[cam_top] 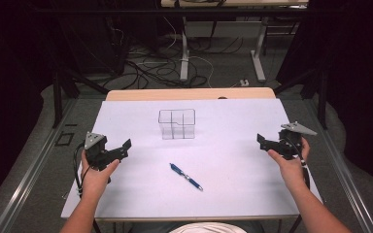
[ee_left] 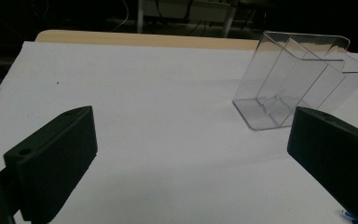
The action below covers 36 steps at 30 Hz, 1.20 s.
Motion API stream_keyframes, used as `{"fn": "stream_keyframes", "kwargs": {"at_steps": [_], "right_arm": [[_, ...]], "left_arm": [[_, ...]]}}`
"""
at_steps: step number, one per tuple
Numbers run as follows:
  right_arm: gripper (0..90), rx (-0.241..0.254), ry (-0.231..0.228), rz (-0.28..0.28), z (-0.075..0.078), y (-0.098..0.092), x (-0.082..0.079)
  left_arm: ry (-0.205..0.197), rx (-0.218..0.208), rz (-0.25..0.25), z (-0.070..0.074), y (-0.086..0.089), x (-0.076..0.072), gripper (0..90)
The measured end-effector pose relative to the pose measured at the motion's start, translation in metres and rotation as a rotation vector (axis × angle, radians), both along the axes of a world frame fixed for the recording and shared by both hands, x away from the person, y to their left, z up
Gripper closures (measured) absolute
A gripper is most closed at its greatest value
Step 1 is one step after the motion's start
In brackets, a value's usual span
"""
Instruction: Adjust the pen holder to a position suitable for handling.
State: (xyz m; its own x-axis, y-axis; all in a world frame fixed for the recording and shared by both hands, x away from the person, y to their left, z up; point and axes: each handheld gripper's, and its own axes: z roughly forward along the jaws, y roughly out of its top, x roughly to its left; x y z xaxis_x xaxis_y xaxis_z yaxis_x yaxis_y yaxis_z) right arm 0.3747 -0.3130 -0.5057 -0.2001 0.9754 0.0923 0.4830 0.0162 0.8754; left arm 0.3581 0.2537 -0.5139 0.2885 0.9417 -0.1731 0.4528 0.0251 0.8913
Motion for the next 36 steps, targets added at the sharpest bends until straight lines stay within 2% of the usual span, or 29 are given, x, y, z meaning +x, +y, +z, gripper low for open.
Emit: {"fn": "stream_keyframes", "kwargs": {"at_steps": [3,6,9,11,17,22,24,28,32,36], "right_arm": [[4.5,-0.015,0.007,-0.002,-0.001,0.0,-0.001],[6.7,-0.028,0.005,0.001,-0.001,0.0,-0.002],[7.6,-0.033,0.009,0.002,-0.001,0.001,-0.003],[8.2,-0.04,0.009,0.005,-0.002,0.001,-0.002],[11.4,-0.054,0.01,0.02,-0.002,0.004,-0.002],[13.8,-0.057,-0.013,0.013,0.0,0.004,-0.003],[14.1,-0.055,-0.009,0.015,0.0,0.003,-0.003],[14.5,-0.039,0.001,0.011,-0.002,0.003,-0.002],[14.6,-0.04,-0.013,0.013,-0.002,0.003,-0.001],[14.8,-0.041,-0.005,0.023,-0.002,0.003,-0.002]], "left_arm": [[0.01,0.009,0.014,0.0,-0.001,0.001,1.5],[0.01,-0.004,0.031,0.004,-0.003,0.005,1.8],[0.01,-0.004,0.033,0.007,-0.005,0.008,6.0],[0.004,0.002,0.029,0.009,-0.008,0.011,13.0],[0.003,0.016,0.018,0.021,-0.02,0.02,17.4],[0.005,-0.016,0.018,0.029,-0.029,0.029,23.3],[0.002,-0.014,0.009,0.032,-0.034,0.032,23.9],[-0.013,0.024,-0.001,0.04,-0.042,0.038,31.2],[-0.023,0.035,-0.008,0.048,-0.049,0.046,34.8],[-0.011,0.045,-0.019,0.053,-0.055,0.054,35.8]]}}
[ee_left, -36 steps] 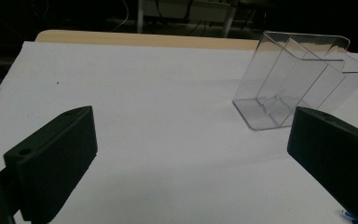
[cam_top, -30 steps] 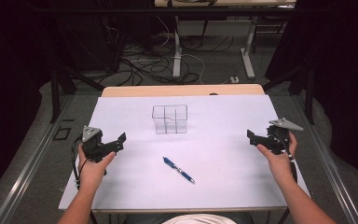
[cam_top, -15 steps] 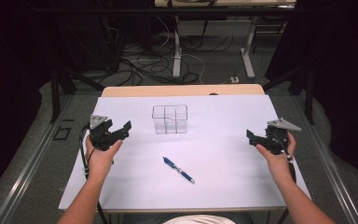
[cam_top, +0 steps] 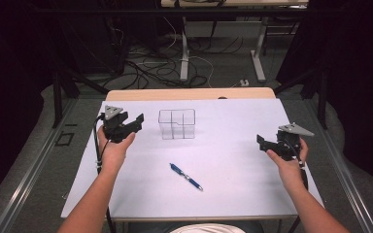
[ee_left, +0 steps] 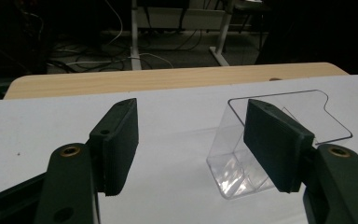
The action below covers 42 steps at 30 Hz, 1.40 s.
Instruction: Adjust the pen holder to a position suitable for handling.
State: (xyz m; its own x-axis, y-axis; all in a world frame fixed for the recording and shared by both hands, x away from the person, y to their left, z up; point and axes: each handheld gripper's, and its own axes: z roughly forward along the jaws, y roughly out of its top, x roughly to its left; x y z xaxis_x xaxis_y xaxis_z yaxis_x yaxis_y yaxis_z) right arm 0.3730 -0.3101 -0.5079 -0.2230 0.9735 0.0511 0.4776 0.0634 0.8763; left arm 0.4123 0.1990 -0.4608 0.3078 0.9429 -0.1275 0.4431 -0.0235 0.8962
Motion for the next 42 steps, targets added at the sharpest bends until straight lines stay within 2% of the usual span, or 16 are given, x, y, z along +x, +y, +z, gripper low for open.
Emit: {"fn": "stream_keyframes", "kwargs": {"at_steps": [7,10,14,20,23,25,27,28,29,34,41,42], "right_arm": [[14.8,0.004,0.009,0.002,-0.001,0.0,0.001],[14.9,0.005,0.008,-0.008,-0.002,0.0,0.001],[15.1,0.014,0.018,0.003,-0.003,-0.001,0.001],[15.3,0.013,0.022,0.013,-0.004,-0.001,0.002],[15.4,0.014,0.024,0.013,-0.004,-0.001,0.002],[15.5,0.022,0.032,0.011,-0.005,-0.001,0.002],[15.6,0.024,0.034,0.011,-0.005,-0.001,0.003],[15.7,0.025,0.036,0.013,-0.005,-0.001,0.003],[15.8,0.025,0.038,0.015,-0.005,-0.001,0.003],[15.8,0.028,0.04,0.018,-0.006,-0.001,0.003],[15.8,0.03,0.045,0.022,-0.007,-0.002,0.003],[15.8,0.031,0.046,0.022,-0.007,-0.002,0.003]], "left_arm": [[0.06,-0.017,0.002,0.005,-0.01,0.016,36.8],[0.09,-0.015,0.009,0.005,-0.013,0.023,42.2],[0.114,-0.019,0.017,-0.001,-0.016,0.032,45.2],[0.198,-0.007,0.02,-0.014,-0.02,0.042,50.8],[0.23,-0.034,0.011,-0.02,-0.022,0.047,52.7],[0.249,-0.039,0.02,-0.022,-0.023,0.049,56.9],[0.27,-0.054,0.007,-0.024,-0.022,0.051,60.8],[0.294,-0.093,-0.003,-0.026,-0.023,0.053,62.0],[0.297,-0.11,-0.005,-0.028,-0.024,0.053,64.6],[0.315,-0.094,-0.034,-0.031,-0.026,0.056,70.9],[0.299,-0.107,-0.06,-0.038,-0.03,0.063,82.0],[0.308,-0.103,-0.073,-0.039,-0.031,0.064,83.5]]}}
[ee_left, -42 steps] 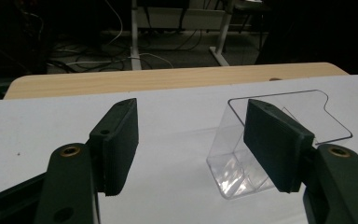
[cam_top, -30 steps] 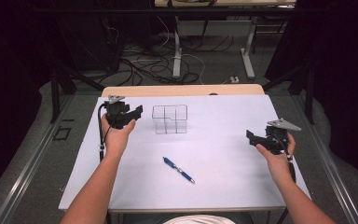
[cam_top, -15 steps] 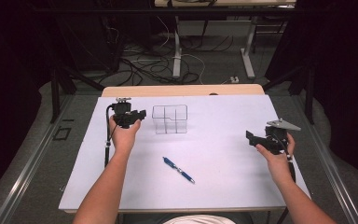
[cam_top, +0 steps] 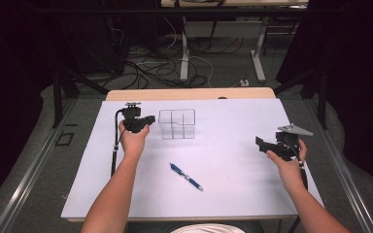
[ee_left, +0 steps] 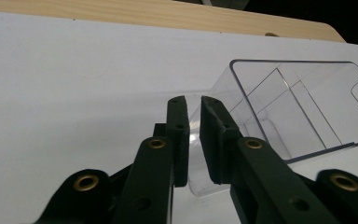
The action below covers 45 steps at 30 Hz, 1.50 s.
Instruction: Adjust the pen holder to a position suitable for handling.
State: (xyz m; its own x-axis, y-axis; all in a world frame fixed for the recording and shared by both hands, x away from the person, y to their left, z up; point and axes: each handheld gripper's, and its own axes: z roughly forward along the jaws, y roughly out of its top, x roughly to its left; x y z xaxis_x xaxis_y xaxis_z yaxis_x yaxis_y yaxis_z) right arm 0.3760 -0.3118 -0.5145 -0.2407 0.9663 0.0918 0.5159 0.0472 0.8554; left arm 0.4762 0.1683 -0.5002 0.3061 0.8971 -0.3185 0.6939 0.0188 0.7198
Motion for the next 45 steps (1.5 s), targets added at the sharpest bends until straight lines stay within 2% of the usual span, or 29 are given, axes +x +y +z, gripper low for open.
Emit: {"fn": "stream_keyframes", "kwargs": {"at_steps": [3,6,11,12,17,29,33,45], "right_arm": [[15.8,0.001,0.002,0.004,0.0,0.0,0.0],[15.8,0.006,0.006,0.0,-0.001,0.0,0.0],[15.8,0.006,0.006,0.002,-0.001,0.0,0.0],[16.0,0.007,0.005,0.0,-0.001,0.0,0.0],[16.0,0.006,0.01,0.003,-0.002,0.0,0.0],[16.1,0.013,0.016,0.0,-0.002,0.001,0.0],[16.1,0.01,0.014,0.003,-0.002,0.001,0.0],[16.2,0.016,0.014,0.004,-0.002,0.001,0.0]], "left_arm": [[0.003,-0.001,-0.011,-0.003,-0.002,0.001,88.5],[0.012,0.003,-0.043,-0.005,-0.004,0.003,89.3],[0.002,0.011,-0.063,-0.007,-0.008,0.004,89.7],[-0.012,0.015,-0.061,-0.008,-0.009,0.004,89.7],[-0.012,0.037,-0.063,-0.009,-0.013,0.005,89.7],[-0.016,0.047,-0.05,-0.009,-0.015,0.005,89.7],[-0.007,0.041,-0.064,-0.009,-0.018,0.005,89.7],[-0.022,0.054,-0.103,-0.004,-0.048,0.006,89.7]]}}
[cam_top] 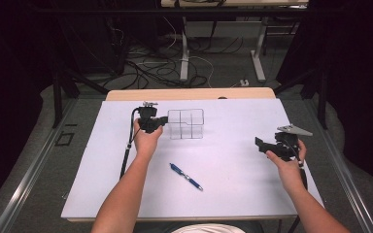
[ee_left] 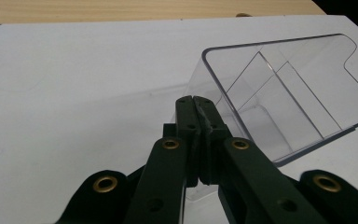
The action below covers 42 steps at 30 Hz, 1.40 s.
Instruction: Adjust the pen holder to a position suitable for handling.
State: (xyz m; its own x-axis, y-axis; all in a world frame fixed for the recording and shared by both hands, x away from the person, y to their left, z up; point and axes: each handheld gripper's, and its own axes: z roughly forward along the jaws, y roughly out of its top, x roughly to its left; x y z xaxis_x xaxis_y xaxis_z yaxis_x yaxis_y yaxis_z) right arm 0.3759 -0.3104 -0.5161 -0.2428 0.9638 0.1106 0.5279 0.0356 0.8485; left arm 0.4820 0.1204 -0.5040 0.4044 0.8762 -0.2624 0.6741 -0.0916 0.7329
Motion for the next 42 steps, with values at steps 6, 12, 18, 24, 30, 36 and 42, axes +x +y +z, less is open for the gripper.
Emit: {"fn": "stream_keyframes", "kwargs": {"at_steps": [6,12,18,24,30,36,42], "right_arm": [[16.3,0.0,-0.002,0.002,0.0,0.0,0.0],[16.3,-0.005,0.0,0.006,0.0,0.0,0.0],[16.3,-0.008,-0.003,0.006,0.0,0.0,0.0],[16.3,-0.008,-0.001,0.005,0.0,0.0,0.0],[16.3,-0.014,-0.005,0.007,-0.001,0.0,0.001],[16.3,-0.01,0.008,0.017,-0.001,0.002,0.0],[16.3,-0.021,-0.003,0.021,0.0,0.002,0.0]], "left_arm": [[-0.001,-0.009,-0.021,-0.001,-0.014,0.0,89.7],[0.004,-0.011,-0.025,-0.002,-0.019,0.0,89.7],[0.008,-0.007,-0.024,-0.002,-0.019,0.0,87.5],[-0.006,0.015,-0.015,0.001,-0.017,-0.002,84.5],[-0.019,0.025,-0.015,0.007,-0.014,-0.006,77.2],[-0.028,0.01,-0.018,0.014,-0.013,-0.012,69.2],[-0.032,-0.003,-0.027,0.02,-0.008,-0.018,60.6]]}}
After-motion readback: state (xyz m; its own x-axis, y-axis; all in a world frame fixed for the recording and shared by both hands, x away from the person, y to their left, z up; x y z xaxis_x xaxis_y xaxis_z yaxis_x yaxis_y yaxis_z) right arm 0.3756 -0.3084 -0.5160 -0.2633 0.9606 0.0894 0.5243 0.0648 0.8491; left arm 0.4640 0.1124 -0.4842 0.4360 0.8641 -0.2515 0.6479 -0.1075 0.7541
